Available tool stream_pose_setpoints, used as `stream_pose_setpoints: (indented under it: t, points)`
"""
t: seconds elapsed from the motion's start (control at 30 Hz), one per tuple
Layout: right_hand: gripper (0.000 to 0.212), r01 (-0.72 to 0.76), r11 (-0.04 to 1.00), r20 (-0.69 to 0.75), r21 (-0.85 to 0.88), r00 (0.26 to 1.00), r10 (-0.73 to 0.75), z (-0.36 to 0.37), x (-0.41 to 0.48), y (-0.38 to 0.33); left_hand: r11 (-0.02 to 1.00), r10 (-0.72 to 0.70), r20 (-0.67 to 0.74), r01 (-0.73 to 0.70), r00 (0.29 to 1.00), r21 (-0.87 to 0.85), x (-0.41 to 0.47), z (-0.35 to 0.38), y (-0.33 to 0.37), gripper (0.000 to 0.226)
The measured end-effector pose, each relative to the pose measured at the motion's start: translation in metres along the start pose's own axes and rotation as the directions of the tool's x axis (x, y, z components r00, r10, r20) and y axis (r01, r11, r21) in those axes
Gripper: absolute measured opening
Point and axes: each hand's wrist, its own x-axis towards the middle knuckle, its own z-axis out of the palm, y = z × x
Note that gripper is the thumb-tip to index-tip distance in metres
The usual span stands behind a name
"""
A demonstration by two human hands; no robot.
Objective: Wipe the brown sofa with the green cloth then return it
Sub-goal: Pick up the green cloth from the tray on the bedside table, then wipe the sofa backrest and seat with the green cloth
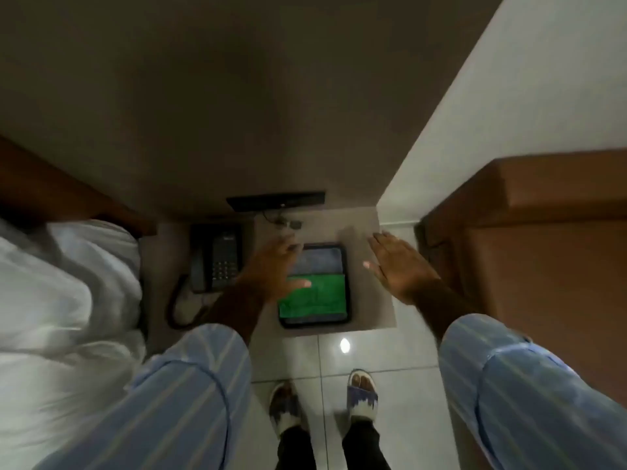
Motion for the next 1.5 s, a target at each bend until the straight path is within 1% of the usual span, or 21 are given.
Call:
stream_pose_setpoints:
  t: [0.07, 0.1, 0.2, 0.27, 0.33, 0.4, 0.47, 0.53, 0.63, 0.7, 0.73, 0.8, 0.87, 0.93, 1.03, 1.17, 1.23, 1.3, 1.37, 1.43, 1.5]
  points:
    - [0.066, -0.009, 1.000, 0.073, 0.004, 0.997, 0.009, 0.038, 0.013, 0.007, 0.999, 0.035, 0.028, -0.036, 0.999, 0.021, 0.013, 0.043, -0.003, 0.083]
    - [0.066, -0.016, 1.000, 0.099, 0.012, 0.995, 0.015, 0.069, 0.021, 0.014, 0.998, 0.036, 0.060, -0.039, 0.998, 0.047, 0.021, 0.075, -0.006, 0.080]
    - [0.067, -0.013, 0.997, 0.099, 0.073, 0.995, 0.006, 0.150, 0.037, 0.028, 0.995, 0.011, 0.130, -0.023, 0.991, 0.095, 0.037, 0.152, -0.015, 0.072]
    - [0.068, -0.004, 0.994, 0.078, 0.111, 0.997, -0.005, 0.192, 0.047, 0.038, 0.992, -0.009, 0.106, -0.005, 0.994, 0.129, 0.045, 0.187, -0.022, 0.072]
    - [0.070, 0.003, 0.997, 0.095, 0.082, 0.995, -0.011, 0.227, 0.053, 0.044, 0.986, -0.023, 0.073, 0.011, 0.997, 0.164, 0.049, 0.213, -0.029, 0.074]
    - [0.072, 0.018, 1.000, 0.059, 0.025, 0.998, -0.019, 0.253, 0.055, 0.046, 0.973, 0.005, 0.006, -0.006, 1.000, 0.232, 0.052, 0.230, -0.036, 0.075]
    - [0.073, 0.009, 1.000, 0.015, -0.022, 1.000, -0.009, 0.267, 0.056, 0.045, 0.957, 0.062, -0.062, -0.042, 0.996, 0.287, 0.057, 0.237, -0.041, 0.066]
    - [0.073, -0.013, 1.000, 0.021, -0.026, 1.000, 0.013, 0.271, 0.056, 0.041, 0.959, 0.079, -0.070, -0.056, 0.994, 0.278, 0.062, 0.232, -0.039, 0.053]
    - [0.072, 0.004, 1.000, 0.096, 0.009, 0.995, -0.005, 0.249, 0.055, 0.041, 0.965, 0.030, 0.039, -0.039, 0.999, 0.261, 0.071, 0.205, -0.025, 0.038]
    - [0.069, 0.022, 1.000, 0.093, -0.010, 0.995, -0.021, 0.225, 0.047, 0.045, 0.961, 0.006, 0.093, -0.031, 0.996, 0.273, 0.072, 0.177, -0.013, 0.032]
    - [0.069, 0.000, 1.000, 0.076, -0.004, 0.997, 0.001, 0.211, 0.041, 0.046, 0.963, 0.007, 0.096, -0.032, 0.995, 0.266, 0.072, 0.162, -0.008, 0.033]
    - [0.069, -0.068, 0.998, 0.072, -0.009, 0.995, 0.068, 0.181, 0.024, 0.045, 0.963, 0.041, 0.074, -0.059, 0.996, 0.261, 0.066, 0.130, 0.006, 0.035]
    - [0.071, -0.102, 0.994, 0.043, -0.039, 0.994, 0.103, 0.151, 0.005, 0.042, 0.960, 0.083, 0.037, -0.090, 0.996, 0.266, 0.057, 0.092, 0.021, 0.040]
    - [0.073, -0.138, 0.990, 0.023, -0.030, 0.990, 0.139, 0.114, -0.019, 0.040, 0.961, 0.126, -0.015, -0.119, 0.992, 0.249, 0.047, 0.051, 0.040, 0.045]
    - [0.079, -0.228, 0.973, -0.059, -0.022, 0.972, 0.227, 0.058, -0.070, 0.042, 0.955, 0.182, -0.058, -0.162, 0.982, 0.250, 0.029, -0.013, 0.077, 0.054]
    - [0.084, -0.371, 0.928, -0.154, 0.044, 0.915, 0.373, -0.018, -0.166, 0.044, 0.915, 0.321, -0.093, -0.283, 0.943, 0.289, -0.011, -0.089, 0.143, 0.043]
    - [0.084, -0.425, 0.903, -0.209, 0.070, 0.879, 0.430, -0.047, -0.219, 0.047, 0.899, 0.372, -0.108, -0.329, 0.922, 0.288, -0.034, -0.121, 0.186, 0.043]
    - [0.082, -0.459, 0.876, -0.250, 0.147, 0.840, 0.482, -0.070, -0.277, 0.048, 0.872, 0.449, -0.108, -0.408, 0.887, 0.271, -0.059, -0.143, 0.233, 0.046]
    - [0.082, -0.504, 0.846, -0.323, 0.175, 0.782, 0.533, -0.084, -0.334, 0.052, 0.827, 0.520, -0.103, -0.470, 0.848, 0.307, -0.080, -0.165, 0.284, 0.047]
    - [0.084, -0.560, 0.808, -0.356, 0.183, 0.729, 0.585, -0.092, -0.391, 0.057, 0.778, 0.590, -0.114, -0.526, 0.799, 0.344, -0.097, -0.179, 0.334, 0.048]
    - [0.084, -0.624, 0.756, -0.405, 0.195, 0.651, 0.642, -0.089, -0.449, 0.064, 0.733, 0.654, -0.131, -0.580, 0.746, 0.355, -0.113, -0.188, 0.385, 0.049]
